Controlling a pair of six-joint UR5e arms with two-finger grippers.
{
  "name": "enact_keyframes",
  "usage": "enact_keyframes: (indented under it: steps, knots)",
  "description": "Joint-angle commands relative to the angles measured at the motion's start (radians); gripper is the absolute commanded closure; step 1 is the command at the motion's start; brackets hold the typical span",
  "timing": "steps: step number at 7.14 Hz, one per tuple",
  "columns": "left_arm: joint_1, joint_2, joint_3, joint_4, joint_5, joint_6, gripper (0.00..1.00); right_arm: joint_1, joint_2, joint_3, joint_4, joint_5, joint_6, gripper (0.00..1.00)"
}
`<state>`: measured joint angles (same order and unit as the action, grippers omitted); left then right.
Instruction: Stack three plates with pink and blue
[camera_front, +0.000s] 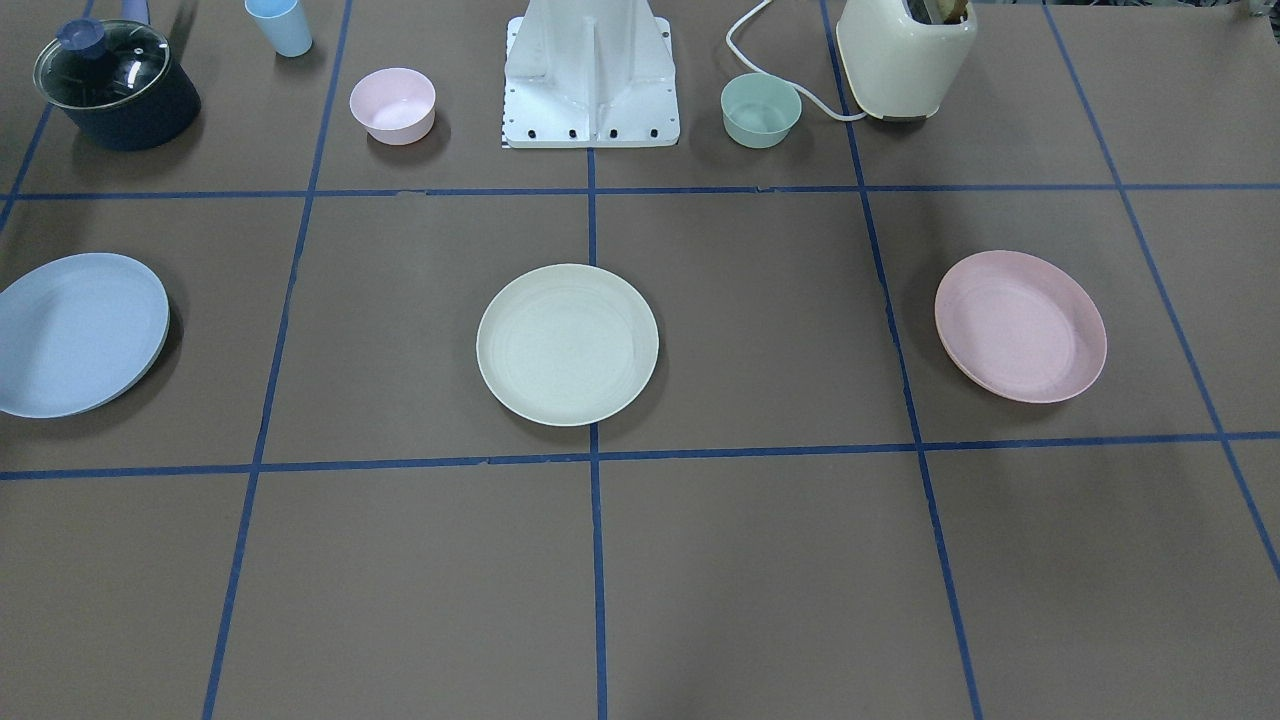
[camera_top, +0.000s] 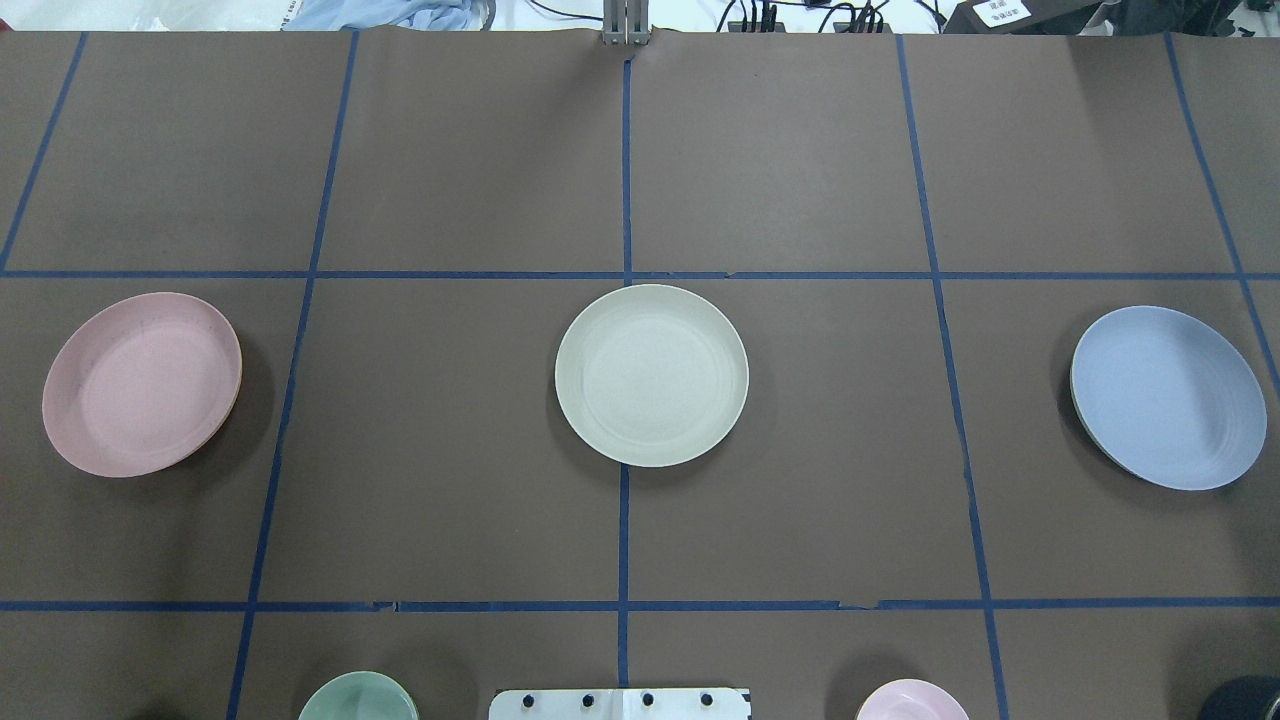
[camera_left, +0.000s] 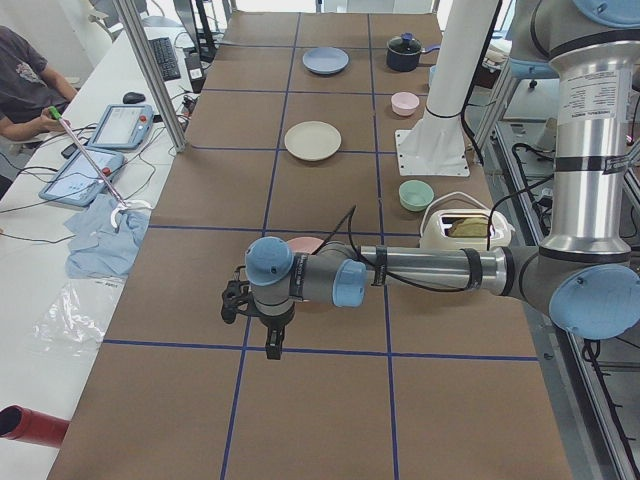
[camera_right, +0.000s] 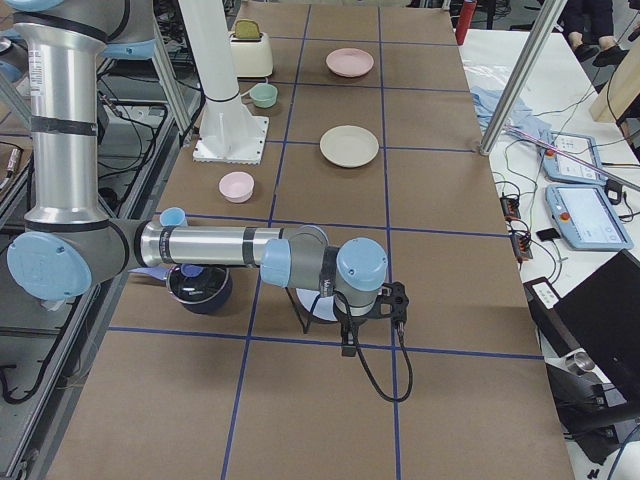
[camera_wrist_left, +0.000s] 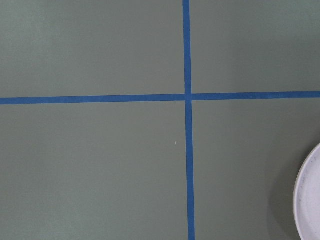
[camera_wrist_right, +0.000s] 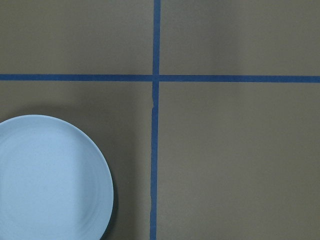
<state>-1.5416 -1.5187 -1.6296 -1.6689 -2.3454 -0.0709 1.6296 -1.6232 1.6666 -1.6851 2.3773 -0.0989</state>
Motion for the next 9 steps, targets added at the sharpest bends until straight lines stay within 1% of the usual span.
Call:
enact_keyframes:
  steps: [1, 3, 4, 5, 6, 7, 8, 9]
  knots:
    - [0.000, 0.000, -0.001, -0.005, 0.000, 0.003, 0.00, -0.002, 0.005, 0.004, 0.001, 0.000, 0.001, 0.00]
    - [0.002, -0.011, -0.012, -0.024, 0.001, 0.003, 0.00, -0.002, 0.005, 0.009, 0.001, 0.002, 0.002, 0.00]
    - [0.002, -0.012, -0.024, -0.060, 0.000, 0.003, 0.00, -0.002, 0.005, 0.012, 0.001, 0.002, 0.002, 0.00]
    - [0.005, -0.012, -0.015, -0.105, 0.000, 0.005, 0.00, -0.002, 0.005, 0.013, 0.001, 0.002, 0.001, 0.00]
    - [0.012, -0.015, -0.016, -0.120, -0.006, 0.002, 0.00, -0.002, 0.006, 0.015, 0.001, 0.002, 0.001, 0.00]
    - [0.082, -0.035, -0.010, -0.135, -0.017, -0.003, 0.00, -0.002, 0.029, 0.016, 0.001, 0.003, 0.001, 0.00]
    - [0.090, -0.053, -0.006, -0.209, -0.017, -0.003, 0.00, -0.017, 0.049, 0.025, 0.001, 0.005, 0.004, 0.00]
    - [0.094, -0.048, 0.026, -0.301, -0.017, -0.001, 0.00, -0.017, 0.072, 0.025, -0.001, 0.011, 0.004, 0.00]
